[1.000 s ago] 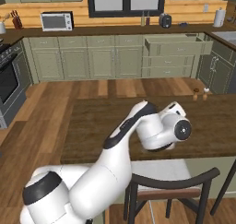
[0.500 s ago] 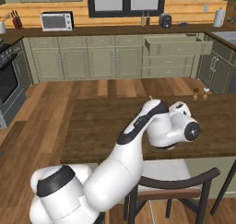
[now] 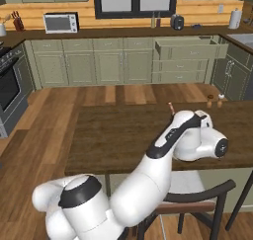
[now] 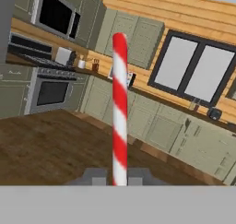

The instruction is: Take a straw from the drawer in front and place it inside the glass cup on the dining counter.

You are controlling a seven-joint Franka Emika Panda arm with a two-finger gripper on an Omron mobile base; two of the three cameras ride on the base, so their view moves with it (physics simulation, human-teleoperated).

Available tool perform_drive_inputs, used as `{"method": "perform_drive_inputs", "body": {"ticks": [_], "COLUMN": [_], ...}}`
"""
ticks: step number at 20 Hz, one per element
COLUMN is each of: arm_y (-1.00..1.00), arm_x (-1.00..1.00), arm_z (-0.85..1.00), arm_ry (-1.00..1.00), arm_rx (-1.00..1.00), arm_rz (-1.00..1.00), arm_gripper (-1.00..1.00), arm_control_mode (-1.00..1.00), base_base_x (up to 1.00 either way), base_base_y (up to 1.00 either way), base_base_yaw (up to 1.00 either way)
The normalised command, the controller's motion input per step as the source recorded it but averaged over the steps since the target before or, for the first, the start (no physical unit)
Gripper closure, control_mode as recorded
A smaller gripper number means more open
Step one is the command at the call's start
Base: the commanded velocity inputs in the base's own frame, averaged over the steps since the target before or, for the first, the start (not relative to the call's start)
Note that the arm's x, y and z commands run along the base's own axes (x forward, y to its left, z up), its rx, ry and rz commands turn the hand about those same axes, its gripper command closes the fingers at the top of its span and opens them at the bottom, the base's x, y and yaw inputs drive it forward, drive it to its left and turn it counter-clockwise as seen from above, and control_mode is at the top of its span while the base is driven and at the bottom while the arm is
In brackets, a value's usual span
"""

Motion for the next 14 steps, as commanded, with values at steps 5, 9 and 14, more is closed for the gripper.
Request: {"method": "perform_drive_inputs", "body": {"ticks": [5,9,14], "arm_y": [-0.5,-0.35,-0.05], "arm_x": [0.0,0.11,0.34], "arm_z": [0.0,0.0,-0.11], "arm_ry": [0.01,0.03,0.02], "arm_rx": [0.19,0.22,0.09], "arm_rz": [0.18,0.22,0.21], "arm_gripper": [1.0,1.0,1.0], "arm_control_mode": [-1.0,-1.0,-1.0], "base_base_x": [0.0,0.0,0.0], "base_base_y": [0.0,0.0,0.0], "base_base_yaw": [0.0,0.0,0.0]}}
